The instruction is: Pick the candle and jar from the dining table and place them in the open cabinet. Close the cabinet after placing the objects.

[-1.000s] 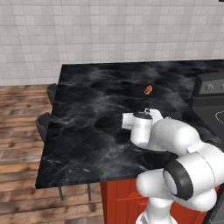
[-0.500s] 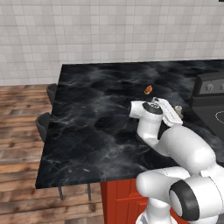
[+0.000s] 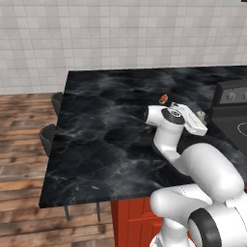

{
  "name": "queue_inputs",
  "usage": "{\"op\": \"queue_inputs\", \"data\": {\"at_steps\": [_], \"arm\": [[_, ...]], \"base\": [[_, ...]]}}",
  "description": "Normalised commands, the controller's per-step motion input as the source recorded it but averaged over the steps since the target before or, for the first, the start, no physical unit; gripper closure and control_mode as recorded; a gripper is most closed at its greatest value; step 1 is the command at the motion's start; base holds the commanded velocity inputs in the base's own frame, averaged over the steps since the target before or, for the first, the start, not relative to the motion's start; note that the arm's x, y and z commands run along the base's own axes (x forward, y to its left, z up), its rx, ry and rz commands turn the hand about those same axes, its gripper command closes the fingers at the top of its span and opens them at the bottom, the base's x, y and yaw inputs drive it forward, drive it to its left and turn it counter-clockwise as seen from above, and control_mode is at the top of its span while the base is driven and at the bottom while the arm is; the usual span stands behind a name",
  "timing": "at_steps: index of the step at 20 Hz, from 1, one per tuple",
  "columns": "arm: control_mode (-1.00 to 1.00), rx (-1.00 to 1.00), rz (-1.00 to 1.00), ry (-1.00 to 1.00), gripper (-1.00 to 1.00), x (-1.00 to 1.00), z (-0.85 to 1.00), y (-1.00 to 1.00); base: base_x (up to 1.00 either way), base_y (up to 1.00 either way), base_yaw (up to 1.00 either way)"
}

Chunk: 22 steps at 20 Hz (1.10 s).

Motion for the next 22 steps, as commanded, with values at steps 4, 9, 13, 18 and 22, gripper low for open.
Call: {"op": "queue_inputs", "data": {"at_steps": [4, 9, 13, 18, 22], "arm": [[-1.00, 0.00, 0.00, -0.01, 1.00, -0.07, 0.00, 0.00], [1.00, 0.00, -0.02, -0.01, 1.00, -0.08, 0.00, 0.00], [1.00, 0.00, 0.00, 0.00, 1.00, 0.00, 0.00, 0.00], [1.00, 0.00, 0.00, 0.00, 1.00, 0.00, 0.00, 0.00], [1.00, 0.00, 0.00, 0.00, 1.00, 0.00, 0.00, 0.00]], "base": [[0.00, 0.00, 0.00], [-0.41, 0.00, -0.25], [-0.50, 0.00, -0.49], [-0.35, 0.00, -0.60], [-0.11, 0.00, -0.66]]}}
